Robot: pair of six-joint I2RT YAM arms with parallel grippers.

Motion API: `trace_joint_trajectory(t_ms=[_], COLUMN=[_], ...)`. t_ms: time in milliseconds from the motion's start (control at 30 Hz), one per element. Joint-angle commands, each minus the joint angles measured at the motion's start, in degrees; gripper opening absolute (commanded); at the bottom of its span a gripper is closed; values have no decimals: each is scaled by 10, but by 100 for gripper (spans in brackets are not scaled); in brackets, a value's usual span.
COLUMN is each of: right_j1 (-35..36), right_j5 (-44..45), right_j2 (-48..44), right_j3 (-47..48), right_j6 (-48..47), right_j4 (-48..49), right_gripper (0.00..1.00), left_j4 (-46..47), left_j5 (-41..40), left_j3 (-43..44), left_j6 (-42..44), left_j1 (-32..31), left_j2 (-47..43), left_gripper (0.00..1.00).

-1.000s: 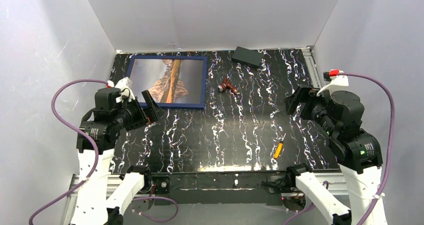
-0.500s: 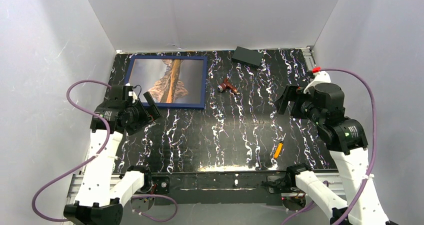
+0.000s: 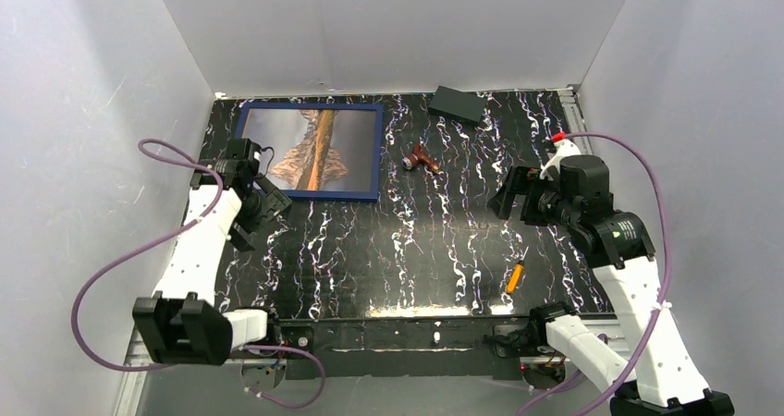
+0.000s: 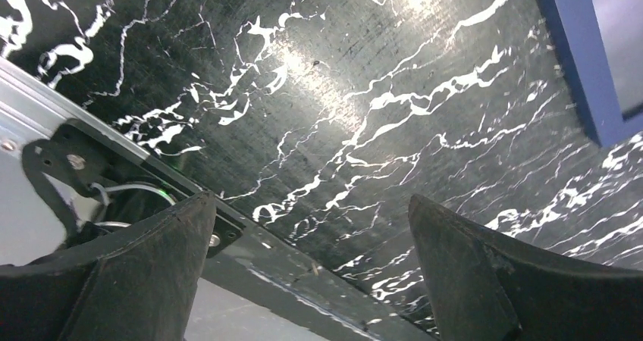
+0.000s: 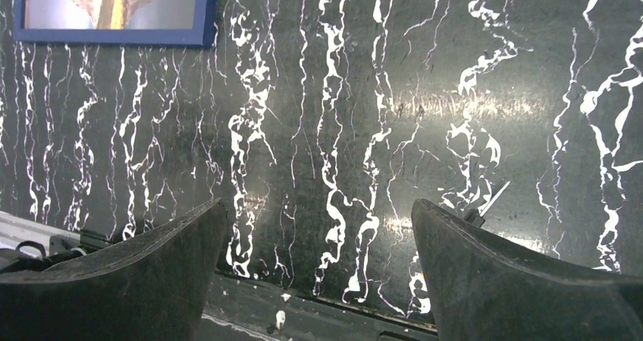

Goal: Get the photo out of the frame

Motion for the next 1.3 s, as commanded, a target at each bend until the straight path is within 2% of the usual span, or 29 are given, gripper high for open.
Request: trace_joint_trajectory(t_ms=[0,200,300,500,700,967,1200,1267], right_j1=[-3,-2,-2,-3,-3,-3,-2,-2], right_j5=[-31,-44,-44,-53,-52,-49,-51,-51], right_j2=[10,18,19,31,38,41,44,45], right_j3=[-5,-18,-29,-45,-52,-64,-61,-60], right_j6=[5,4,4,6,3,-2,-4,-4], right_j4=[36,44,55,75,81,85,84,84], right_gripper=[100,100,100,100,100,100,96,96], left_j4=[-20,113,180,218,251,338,430,486], left_j5=[31,135,134,84,51,40,57,60], left_j3=[-18,-63,-81,-78,-59,-82,-117,-146], left_j6=[-74,-191,-243,-329,-333,-334,-337,-327], left_j1=[27,67,67,67,64,63,64,62], left_j2=[40,109,136,219,282,308,298,279], left_gripper=[100,100,100,100,100,100,100,100])
